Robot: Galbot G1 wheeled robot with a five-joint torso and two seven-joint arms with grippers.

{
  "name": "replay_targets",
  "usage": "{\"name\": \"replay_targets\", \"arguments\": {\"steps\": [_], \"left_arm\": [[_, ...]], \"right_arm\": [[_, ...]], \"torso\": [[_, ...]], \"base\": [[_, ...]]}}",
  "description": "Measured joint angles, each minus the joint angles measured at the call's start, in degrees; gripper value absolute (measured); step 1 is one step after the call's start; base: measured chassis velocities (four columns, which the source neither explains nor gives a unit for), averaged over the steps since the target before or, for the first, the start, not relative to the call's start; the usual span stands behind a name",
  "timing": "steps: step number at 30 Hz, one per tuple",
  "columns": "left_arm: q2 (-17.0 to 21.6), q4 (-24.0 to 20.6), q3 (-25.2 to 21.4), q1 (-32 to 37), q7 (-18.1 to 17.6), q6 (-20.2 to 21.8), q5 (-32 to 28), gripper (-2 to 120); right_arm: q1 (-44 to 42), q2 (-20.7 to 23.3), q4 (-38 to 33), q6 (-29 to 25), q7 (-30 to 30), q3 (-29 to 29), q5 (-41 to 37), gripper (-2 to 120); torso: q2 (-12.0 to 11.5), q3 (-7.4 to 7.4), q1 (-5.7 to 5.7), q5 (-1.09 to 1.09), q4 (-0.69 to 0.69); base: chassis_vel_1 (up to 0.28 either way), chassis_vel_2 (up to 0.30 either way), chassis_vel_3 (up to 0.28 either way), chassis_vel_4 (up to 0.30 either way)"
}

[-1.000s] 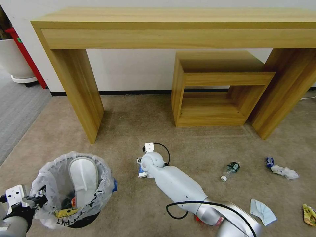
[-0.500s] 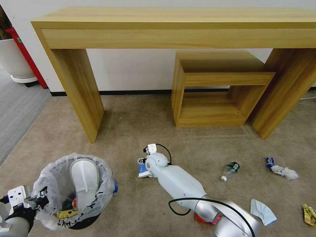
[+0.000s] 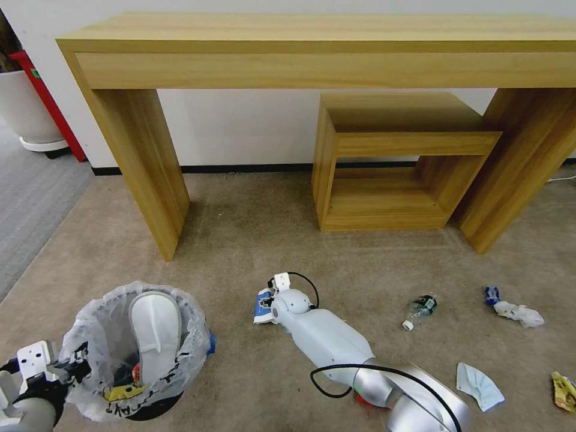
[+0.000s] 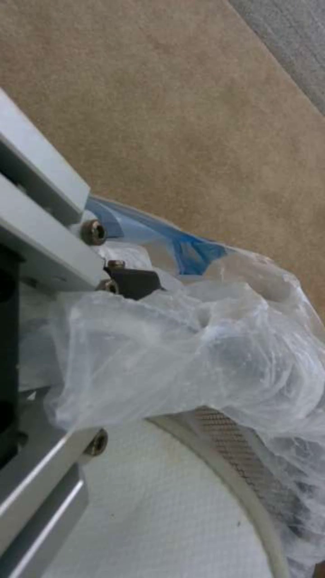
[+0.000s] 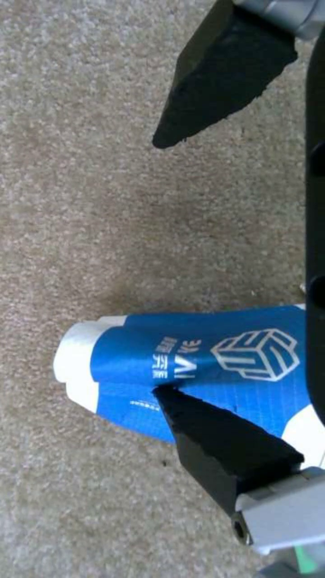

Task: Pick up the trash bin and place the garbage on the floor into it.

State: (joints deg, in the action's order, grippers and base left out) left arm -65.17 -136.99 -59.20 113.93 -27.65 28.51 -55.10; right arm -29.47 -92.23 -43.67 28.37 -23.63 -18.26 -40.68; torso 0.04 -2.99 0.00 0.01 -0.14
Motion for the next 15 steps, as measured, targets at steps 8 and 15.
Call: {"name": "replay_targets", "arguments": {"steps": [8, 15], "left_arm": [[0.02, 0.26, 1.01, -0.23, 0.01, -0.05, 0.52, 1], [0.02, -0.06, 1.2, -0.17, 0.01, -0.05, 0.72, 1]], "right_arm": [[-1.14, 0.05, -1.92, 0.71, -0.34, -0.36, -0.46, 100], [-1.75, 0.08, -4.1, 1.93, -1.37, -0.62, -2.39, 100]], "torso": [[0.0, 0.0, 0.0, -0.02, -0.02], [0.0, 0.0, 0.0, -0.02, -0.01]], "base": [[0.0, 0.0, 0.0, 0.0], [0.0, 0.0, 0.0, 0.0]]}}
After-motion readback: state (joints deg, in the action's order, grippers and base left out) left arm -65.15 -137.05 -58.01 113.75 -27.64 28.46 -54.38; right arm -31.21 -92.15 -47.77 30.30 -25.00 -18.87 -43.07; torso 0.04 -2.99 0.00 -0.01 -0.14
